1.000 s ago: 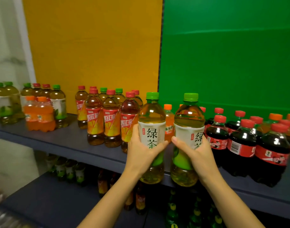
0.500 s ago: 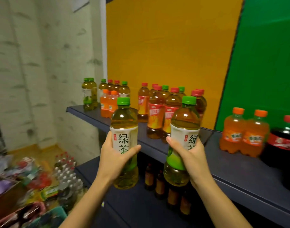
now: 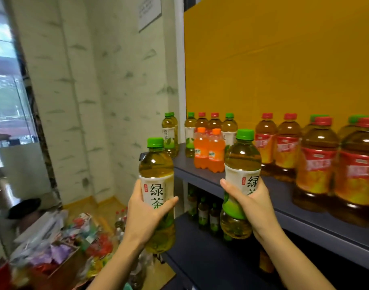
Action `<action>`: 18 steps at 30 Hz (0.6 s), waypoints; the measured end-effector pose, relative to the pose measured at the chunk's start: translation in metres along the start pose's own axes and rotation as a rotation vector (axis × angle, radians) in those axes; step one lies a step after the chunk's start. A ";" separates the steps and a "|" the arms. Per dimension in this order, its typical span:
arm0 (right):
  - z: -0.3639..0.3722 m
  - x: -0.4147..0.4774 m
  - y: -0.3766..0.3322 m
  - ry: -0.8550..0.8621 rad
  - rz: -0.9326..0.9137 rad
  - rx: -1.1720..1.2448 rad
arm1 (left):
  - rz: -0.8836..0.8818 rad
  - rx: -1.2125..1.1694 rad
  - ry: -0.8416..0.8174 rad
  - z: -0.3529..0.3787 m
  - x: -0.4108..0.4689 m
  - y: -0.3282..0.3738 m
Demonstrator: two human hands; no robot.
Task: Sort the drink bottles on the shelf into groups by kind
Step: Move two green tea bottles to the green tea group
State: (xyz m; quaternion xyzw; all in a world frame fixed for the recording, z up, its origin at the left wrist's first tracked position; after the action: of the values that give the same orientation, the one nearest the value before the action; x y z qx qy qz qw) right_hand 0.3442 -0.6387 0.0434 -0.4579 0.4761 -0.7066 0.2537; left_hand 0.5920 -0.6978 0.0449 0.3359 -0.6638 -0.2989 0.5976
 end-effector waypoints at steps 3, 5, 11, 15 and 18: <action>0.041 0.022 0.017 -0.007 0.003 0.007 | 0.002 0.014 0.003 -0.019 0.031 -0.022; 0.065 0.037 0.026 -0.014 0.005 0.008 | 0.004 0.019 -0.006 -0.026 0.053 -0.037; 0.122 0.091 0.043 -0.031 -0.082 -0.055 | 0.019 0.000 -0.020 -0.033 0.115 -0.082; 0.145 0.135 0.057 0.017 -0.154 -0.075 | 0.025 -0.019 -0.044 -0.025 0.157 -0.116; 0.163 0.172 0.069 0.058 -0.202 -0.094 | 0.043 -0.025 -0.053 -0.019 0.200 -0.137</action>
State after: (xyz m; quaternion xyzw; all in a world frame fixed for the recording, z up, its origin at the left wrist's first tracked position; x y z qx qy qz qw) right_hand 0.4064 -0.8759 0.0715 -0.4945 0.4671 -0.7184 0.1458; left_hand 0.6111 -0.9400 0.0563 0.3061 -0.6828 -0.3031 0.5901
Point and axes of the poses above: each hand's wrist, its own x-axis towards the middle knuckle, its own z-axis out of the palm, y = z × x, the point moved 10 cm from there along x, towards the middle knuckle, and after that the axes turned 2 degrees about z, right-handed, at the moved point
